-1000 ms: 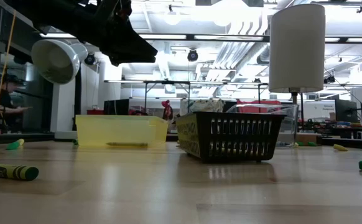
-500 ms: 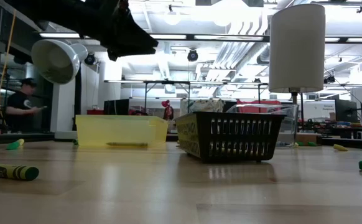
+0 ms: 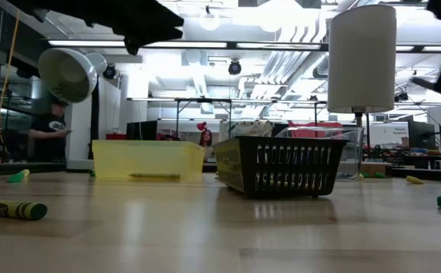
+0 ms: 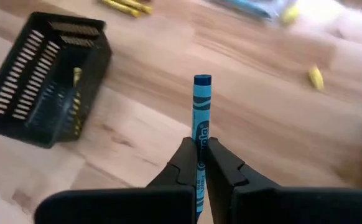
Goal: Sort crayons
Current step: Put the blue crayon into the transparent bin
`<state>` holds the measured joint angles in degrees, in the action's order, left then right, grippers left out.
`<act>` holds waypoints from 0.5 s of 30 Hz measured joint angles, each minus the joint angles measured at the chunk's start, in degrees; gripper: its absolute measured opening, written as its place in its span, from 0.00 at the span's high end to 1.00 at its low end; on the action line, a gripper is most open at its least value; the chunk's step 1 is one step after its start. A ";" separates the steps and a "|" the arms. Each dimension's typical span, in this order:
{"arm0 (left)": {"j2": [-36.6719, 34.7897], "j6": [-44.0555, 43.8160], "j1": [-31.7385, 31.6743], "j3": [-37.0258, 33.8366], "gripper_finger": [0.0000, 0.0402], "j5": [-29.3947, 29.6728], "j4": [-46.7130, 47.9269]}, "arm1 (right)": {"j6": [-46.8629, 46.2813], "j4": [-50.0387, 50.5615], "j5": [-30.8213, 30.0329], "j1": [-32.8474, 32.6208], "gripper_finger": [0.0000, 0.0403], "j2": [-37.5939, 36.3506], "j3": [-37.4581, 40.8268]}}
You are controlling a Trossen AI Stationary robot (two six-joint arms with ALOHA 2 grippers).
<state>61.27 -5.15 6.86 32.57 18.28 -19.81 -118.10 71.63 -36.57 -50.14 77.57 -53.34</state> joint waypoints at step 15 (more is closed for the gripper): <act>-0.23 5.78 5.83 -0.02 0.64 -0.02 -5.92 | 70.27 -48.36 -1.05 23.86 1.00 7.16 -0.02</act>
<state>61.04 0.63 12.69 32.56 18.26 -25.73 -47.83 23.27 -37.61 -26.28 84.73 -53.36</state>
